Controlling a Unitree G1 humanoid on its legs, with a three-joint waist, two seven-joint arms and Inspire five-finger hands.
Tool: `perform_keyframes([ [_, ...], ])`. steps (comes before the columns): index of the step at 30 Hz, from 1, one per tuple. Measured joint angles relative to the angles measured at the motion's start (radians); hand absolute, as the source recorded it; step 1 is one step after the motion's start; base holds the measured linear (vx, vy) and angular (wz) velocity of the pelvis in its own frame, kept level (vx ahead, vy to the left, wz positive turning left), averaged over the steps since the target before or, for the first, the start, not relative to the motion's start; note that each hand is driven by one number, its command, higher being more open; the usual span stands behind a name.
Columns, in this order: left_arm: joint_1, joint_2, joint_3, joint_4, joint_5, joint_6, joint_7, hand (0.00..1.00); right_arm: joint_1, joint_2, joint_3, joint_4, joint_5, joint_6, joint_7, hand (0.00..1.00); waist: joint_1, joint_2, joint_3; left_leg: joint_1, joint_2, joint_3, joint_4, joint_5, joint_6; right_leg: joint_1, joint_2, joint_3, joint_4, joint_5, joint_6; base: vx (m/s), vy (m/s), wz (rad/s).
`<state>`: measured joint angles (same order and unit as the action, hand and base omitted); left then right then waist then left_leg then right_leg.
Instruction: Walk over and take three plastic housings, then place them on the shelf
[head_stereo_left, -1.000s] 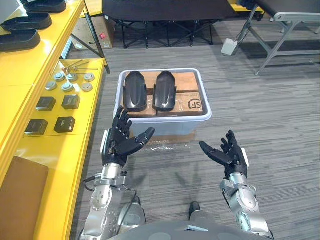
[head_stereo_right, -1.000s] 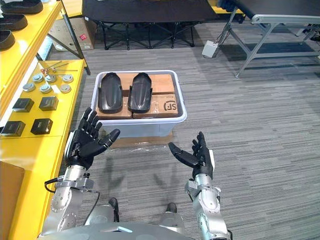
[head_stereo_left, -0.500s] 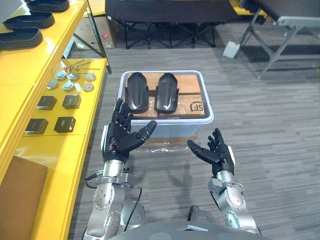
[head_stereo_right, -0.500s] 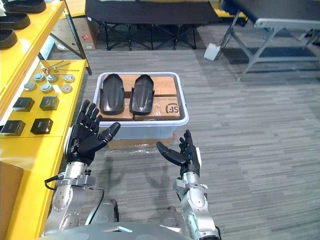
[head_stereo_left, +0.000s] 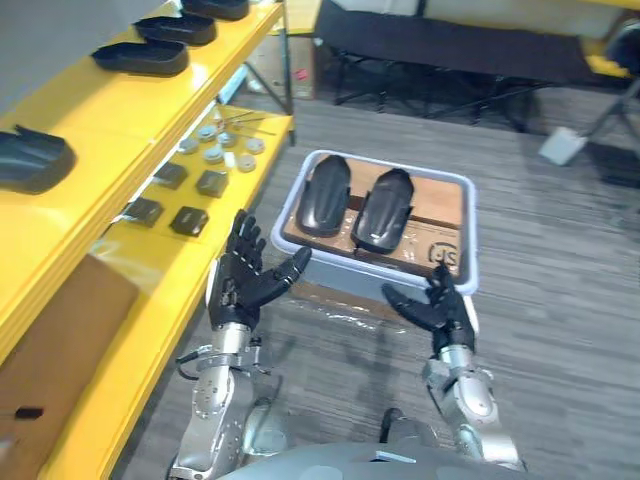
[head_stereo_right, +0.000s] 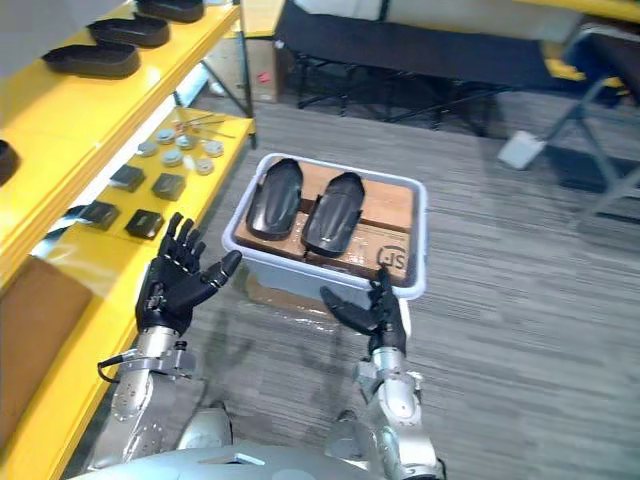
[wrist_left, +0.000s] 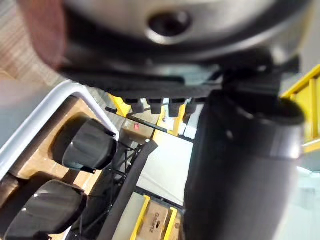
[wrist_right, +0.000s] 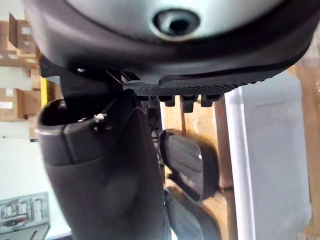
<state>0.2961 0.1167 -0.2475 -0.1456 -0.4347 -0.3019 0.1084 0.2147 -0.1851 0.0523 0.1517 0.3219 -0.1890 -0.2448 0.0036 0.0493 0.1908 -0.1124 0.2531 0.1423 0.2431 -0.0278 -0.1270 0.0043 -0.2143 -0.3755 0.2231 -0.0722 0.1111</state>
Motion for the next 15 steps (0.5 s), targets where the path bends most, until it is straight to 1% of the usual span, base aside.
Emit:
perform_keyframes([
  [1, 0.000, 0.001, -0.011, -0.001, 0.000, 0.000, -0.029, 1.00, -0.011, -0.012, -0.054, 0.004, 0.001, 0.008, -0.022, 1.00, -0.002, 0.003, 0.002, 0.030, 0.001, 0.053, -0.052, 0.034, 0.002, 0.030, -0.003, -0.035, -0.004, 0.000, -0.001, 0.14, -0.081, 0.86],
  [2, 0.000, 0.001, -0.013, -0.002, 0.000, -0.001, -0.043, 1.00, -0.022, -0.019, -0.077, 0.007, 0.001, 0.008, -0.031, 1.00, -0.002, 0.003, 0.003, 0.042, 0.000, 0.065, -0.073, 0.046, 0.001, 0.041, -0.003, -0.045, -0.008, 0.000, -0.001, 0.14, -0.070, 0.57],
  [3, 0.000, 0.002, -0.013, -0.002, 0.001, -0.003, -0.057, 1.00, -0.049, -0.032, -0.107, 0.012, 0.001, 0.007, -0.046, 1.00, 0.000, 0.004, 0.006, 0.058, -0.001, 0.070, -0.099, 0.055, -0.007, 0.048, -0.001, -0.050, -0.013, 0.000, -0.001, 0.08, -0.038, 0.14],
  [4, -0.009, 0.007, -0.013, -0.002, 0.001, -0.003, -0.059, 1.00, -0.117, -0.060, -0.140, 0.015, -0.001, 0.003, -0.068, 1.00, 0.008, 0.003, 0.018, 0.061, -0.008, 0.076, -0.119, 0.060, -0.015, 0.041, 0.001, -0.047, -0.021, 0.000, -0.001, 0.05, -0.026, -0.04],
  [5, -0.015, 0.011, -0.013, -0.002, 0.001, -0.003, -0.059, 1.00, -0.148, -0.070, -0.149, 0.019, -0.001, 0.002, -0.078, 1.00, 0.009, 0.003, 0.025, 0.061, -0.013, 0.082, -0.125, 0.060, -0.016, 0.035, -0.002, -0.044, -0.023, 0.000, 0.000, 0.00, 0.007, -0.16],
  [6, -0.024, 0.020, -0.013, -0.003, 0.001, -0.003, -0.063, 1.00, -0.212, -0.088, -0.159, 0.039, -0.001, 0.000, -0.099, 1.00, 0.010, -0.003, 0.039, 0.049, -0.023, 0.090, -0.134, 0.061, -0.016, 0.020, -0.007, -0.039, -0.038, 0.003, 0.005, -0.03, 0.025, -0.15],
  [7, -0.031, 0.025, -0.013, -0.003, 0.001, -0.003, -0.067, 1.00, -0.241, -0.095, -0.163, 0.052, -0.001, 0.000, -0.112, 1.00, 0.013, -0.009, 0.053, 0.047, -0.029, 0.094, -0.141, 0.065, -0.011, 0.013, -0.011, -0.035, -0.041, 0.005, 0.007, -0.06, 0.065, -0.08],
  [9, -0.061, 0.052, -0.023, -0.003, 0.001, 0.000, -0.076, 1.00, -0.339, -0.107, -0.185, 0.116, -0.001, 0.005, -0.158, 1.00, 0.020, -0.025, 0.094, 0.018, -0.047, 0.093, -0.158, 0.079, 0.001, -0.011, -0.022, -0.035, -0.063, 0.025, 0.014, -0.09, 0.089, 0.07],
  [10, -0.069, 0.057, -0.024, -0.003, 0.002, 0.000, -0.078, 1.00, -0.366, -0.114, -0.187, 0.137, 0.000, 0.011, -0.171, 1.00, 0.020, -0.027, 0.101, 0.005, -0.054, 0.090, -0.158, 0.082, 0.005, -0.021, -0.027, -0.036, -0.064, 0.029, 0.016, -0.10, 0.100, 0.18],
  [12, -0.114, 0.065, -0.033, -0.002, 0.003, 0.001, -0.078, 1.00, -0.487, -0.166, -0.197, 0.229, 0.001, 0.049, -0.201, 1.00, 0.021, -0.021, 0.152, -0.032, -0.069, 0.079, -0.136, 0.090, 0.015, -0.038, -0.042, -0.037, -0.066, 0.046, 0.022, -0.09, 0.097, 0.19],
  [14, -0.168, 0.073, -0.049, -0.002, 0.002, 0.001, -0.080, 1.00, -0.614, -0.223, -0.214, 0.318, 0.010, 0.089, -0.213, 1.00, 0.029, 0.001, 0.202, -0.068, -0.075, 0.069, -0.098, 0.085, 0.023, -0.049, -0.050, -0.034, -0.067, 0.064, 0.024, -0.10, 0.083, 0.15],
  [15, -0.190, 0.079, -0.059, 0.002, 0.002, 0.001, -0.081, 1.00, -0.677, -0.250, -0.215, 0.363, 0.022, 0.107, -0.216, 1.00, 0.038, 0.011, 0.210, -0.095, -0.075, 0.066, -0.076, 0.083, 0.027, -0.065, -0.052, -0.033, -0.067, 0.068, 0.025, -0.10, 0.071, 0.08],
])
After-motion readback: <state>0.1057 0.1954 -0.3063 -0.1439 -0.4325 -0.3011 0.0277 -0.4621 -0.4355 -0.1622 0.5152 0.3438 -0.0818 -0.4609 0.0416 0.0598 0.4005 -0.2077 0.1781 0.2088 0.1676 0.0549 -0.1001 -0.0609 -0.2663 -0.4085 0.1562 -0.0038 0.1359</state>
